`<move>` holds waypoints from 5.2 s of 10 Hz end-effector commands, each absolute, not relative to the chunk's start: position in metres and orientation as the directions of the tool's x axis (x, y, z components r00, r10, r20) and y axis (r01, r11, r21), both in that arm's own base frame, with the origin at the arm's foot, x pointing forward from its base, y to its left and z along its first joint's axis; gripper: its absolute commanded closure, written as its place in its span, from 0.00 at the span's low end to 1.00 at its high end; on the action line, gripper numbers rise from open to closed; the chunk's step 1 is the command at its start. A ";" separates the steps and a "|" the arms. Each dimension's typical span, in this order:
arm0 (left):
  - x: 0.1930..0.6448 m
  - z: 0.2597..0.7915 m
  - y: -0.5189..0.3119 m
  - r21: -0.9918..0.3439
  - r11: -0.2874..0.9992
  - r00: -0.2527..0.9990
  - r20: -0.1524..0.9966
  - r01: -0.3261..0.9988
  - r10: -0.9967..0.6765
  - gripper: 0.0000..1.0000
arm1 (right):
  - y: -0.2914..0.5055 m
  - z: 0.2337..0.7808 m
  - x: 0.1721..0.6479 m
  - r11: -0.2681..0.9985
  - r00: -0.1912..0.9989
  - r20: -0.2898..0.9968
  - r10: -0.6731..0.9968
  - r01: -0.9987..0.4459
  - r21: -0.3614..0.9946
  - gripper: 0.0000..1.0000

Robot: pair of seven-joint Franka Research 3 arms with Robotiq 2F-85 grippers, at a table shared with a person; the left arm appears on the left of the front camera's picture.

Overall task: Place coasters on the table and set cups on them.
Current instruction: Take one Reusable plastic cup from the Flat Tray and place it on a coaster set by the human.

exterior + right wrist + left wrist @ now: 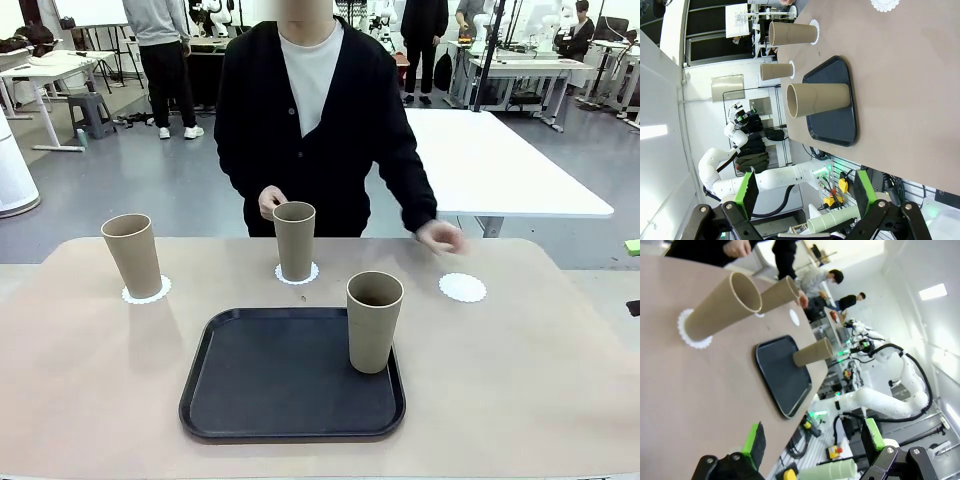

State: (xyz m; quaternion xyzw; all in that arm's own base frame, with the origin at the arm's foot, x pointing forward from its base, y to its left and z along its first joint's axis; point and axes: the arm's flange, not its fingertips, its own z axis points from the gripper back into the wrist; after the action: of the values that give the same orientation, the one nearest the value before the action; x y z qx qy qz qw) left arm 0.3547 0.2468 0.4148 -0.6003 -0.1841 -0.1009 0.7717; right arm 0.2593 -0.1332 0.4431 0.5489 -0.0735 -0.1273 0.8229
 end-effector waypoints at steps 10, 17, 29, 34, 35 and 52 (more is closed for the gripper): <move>0.355 0.416 0.248 -0.888 0.257 0.907 0.413 0.381 0.079 0.00 | 0.003 0.503 0.350 0.531 0.698 0.585 0.412 -0.706 0.469 0.00; 0.355 0.416 0.248 -0.888 0.257 0.907 0.413 0.381 0.079 0.00 | 0.045 0.495 0.346 0.523 0.631 0.474 0.614 -0.775 0.355 0.00; 0.355 0.416 0.248 -0.888 0.257 0.907 0.413 0.381 0.079 0.00 | 0.071 0.404 0.376 -0.020 -0.010 0.778 0.628 -1.000 0.004 0.00; 0.355 0.416 0.248 -0.888 0.257 0.907 0.413 0.381 0.079 0.00 | 0.062 0.392 0.367 -0.063 -0.010 0.835 0.550 -0.998 0.030 0.00; 0.355 0.416 0.248 -0.888 0.257 0.907 0.413 0.381 0.079 0.00 | 0.062 0.392 0.365 -0.072 -0.013 0.807 0.590 -0.997 0.036 0.00; 0.355 0.416 0.248 -0.888 0.257 0.907 0.413 0.381 0.079 0.00 | 0.056 0.287 0.374 -0.016 0.014 0.945 0.327 -1.000 0.020 0.00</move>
State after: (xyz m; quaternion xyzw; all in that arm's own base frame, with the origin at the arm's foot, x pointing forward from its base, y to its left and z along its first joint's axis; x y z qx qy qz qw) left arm 0.3549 0.2474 0.4141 -0.6005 -0.1841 -0.0999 0.7717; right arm 0.3769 0.0500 0.2910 0.4196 -0.3871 0.5875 0.5735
